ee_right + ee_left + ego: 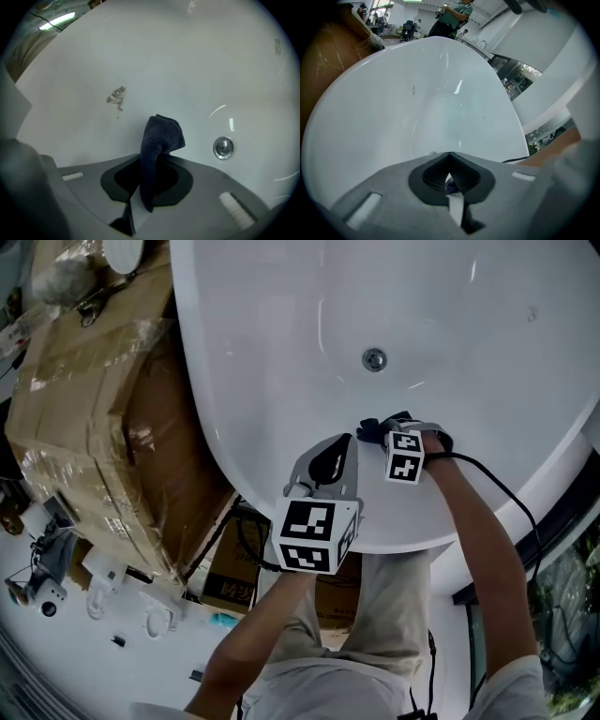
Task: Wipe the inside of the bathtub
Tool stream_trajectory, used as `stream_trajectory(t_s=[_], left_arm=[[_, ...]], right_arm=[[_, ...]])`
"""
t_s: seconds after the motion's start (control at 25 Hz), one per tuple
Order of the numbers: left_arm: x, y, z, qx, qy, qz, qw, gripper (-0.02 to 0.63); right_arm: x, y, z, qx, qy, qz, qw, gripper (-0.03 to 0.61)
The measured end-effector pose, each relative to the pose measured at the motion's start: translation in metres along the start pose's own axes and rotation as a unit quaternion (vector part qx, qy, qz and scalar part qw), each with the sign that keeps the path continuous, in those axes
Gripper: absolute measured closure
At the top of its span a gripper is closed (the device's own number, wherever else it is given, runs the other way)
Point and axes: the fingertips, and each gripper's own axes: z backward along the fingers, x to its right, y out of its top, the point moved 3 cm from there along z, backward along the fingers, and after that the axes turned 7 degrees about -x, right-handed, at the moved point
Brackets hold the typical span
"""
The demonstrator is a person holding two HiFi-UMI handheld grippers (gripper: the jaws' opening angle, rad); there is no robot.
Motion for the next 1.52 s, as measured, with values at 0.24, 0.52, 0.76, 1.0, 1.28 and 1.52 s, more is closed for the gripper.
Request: stream_trajectory(t_s=[0.24,0.52,0.76,1.0,1.28,1.52], left_arm=[[0.004,0.004,0.014,-0.003,0.005,-0.005,1.0,0.615],[0.019,0.009,0.038,-0.003,0.007,-0.016,0.9998,0.617],[0.029,0.012,0.062,0.003,0.011,-0.018,0.9998,0.616],[0.051,0.012,0.088,0.004,0.006,-0.041,0.9992,0.617],[0.063,0.013,0.122,0.004,0.001,-0.061,0.9981,0.616],[0.07,0.026,0.163,0.019,-0.001,-0.069,0.9975,0.615]], right_arm=[[-0.03,0.007,0.021,0.013,0.018,-0.006,1.0,0.531],[-0.073,0.019,0.056,0.03,0.041,-0.005,0.999,0.532],[-0.105,0.026,0.083,0.038,0.059,-0.014,0.997,0.531],[-0.141,0.032,0.12,0.053,0.081,-0.014,0.995,0.531],[-0.175,0.043,0.153,0.066,0.088,-0.024,0.994,0.531],[-0.194,0.062,0.192,0.124,0.096,-0.072,0.985,0.531]])
